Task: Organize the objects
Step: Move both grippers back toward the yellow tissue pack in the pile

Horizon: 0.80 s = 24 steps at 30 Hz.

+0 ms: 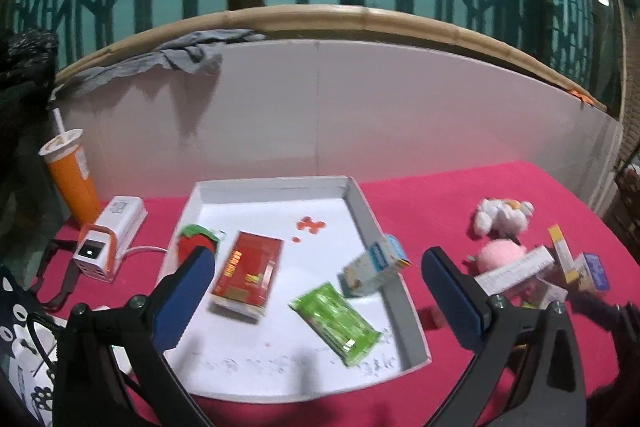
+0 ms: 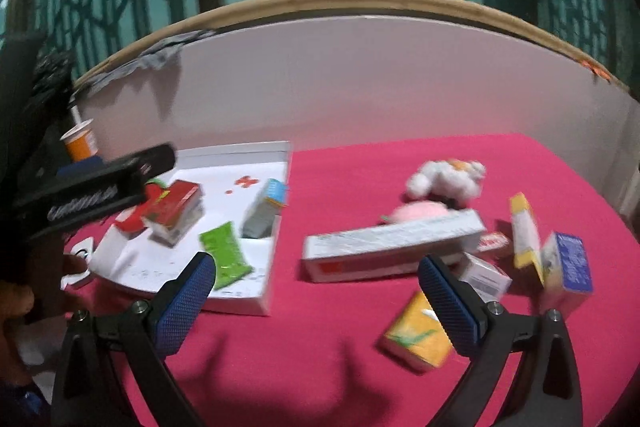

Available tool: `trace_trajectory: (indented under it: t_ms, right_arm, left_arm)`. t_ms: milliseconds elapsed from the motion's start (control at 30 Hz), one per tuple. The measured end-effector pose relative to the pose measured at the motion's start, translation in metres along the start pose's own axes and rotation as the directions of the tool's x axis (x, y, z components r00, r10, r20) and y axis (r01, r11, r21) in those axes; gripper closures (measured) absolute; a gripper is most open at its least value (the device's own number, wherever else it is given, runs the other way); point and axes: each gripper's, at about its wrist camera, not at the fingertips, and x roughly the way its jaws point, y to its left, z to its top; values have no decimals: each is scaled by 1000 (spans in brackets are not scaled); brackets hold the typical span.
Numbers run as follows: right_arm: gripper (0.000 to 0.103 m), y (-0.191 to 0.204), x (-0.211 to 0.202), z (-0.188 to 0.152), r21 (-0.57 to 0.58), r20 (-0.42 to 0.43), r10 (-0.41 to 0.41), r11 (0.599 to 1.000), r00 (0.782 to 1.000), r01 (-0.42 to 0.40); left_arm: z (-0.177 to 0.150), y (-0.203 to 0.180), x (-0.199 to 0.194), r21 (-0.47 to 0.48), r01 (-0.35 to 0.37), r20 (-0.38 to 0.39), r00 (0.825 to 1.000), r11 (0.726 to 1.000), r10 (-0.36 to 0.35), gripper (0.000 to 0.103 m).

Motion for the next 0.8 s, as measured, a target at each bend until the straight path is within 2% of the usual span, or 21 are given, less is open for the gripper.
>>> trace_trajectory:
  t_ms: [267,400,533,600,800]
  right_arm:
    - [0,-56,-11,-10,113,-19,-76,991,997,78]
    - [0,-93,-20,-19,180,-30,-129,975,991,132]
    - [0,-138,-31,-30,254,-46,-200,945,979,205]
    - [0,-154,-34,-35,283,-58,-223,931,973,230]
    - [0,-203,-40,-52,351,-107,-277,888,955,297]
  left_arm:
    - [-23,-35,7,49,75,-59,996,996,-72,0]
    - [-36,-55,10,75,133,-104,987,988,-125,0]
    - [-51,-86,9,150,226,-148,968,962,-205,0]
    - [-59,-104,10,183,284,-182,951,941,-251,0]
    - [-77,-144,22,240,372,-270,913,897,-306,0]
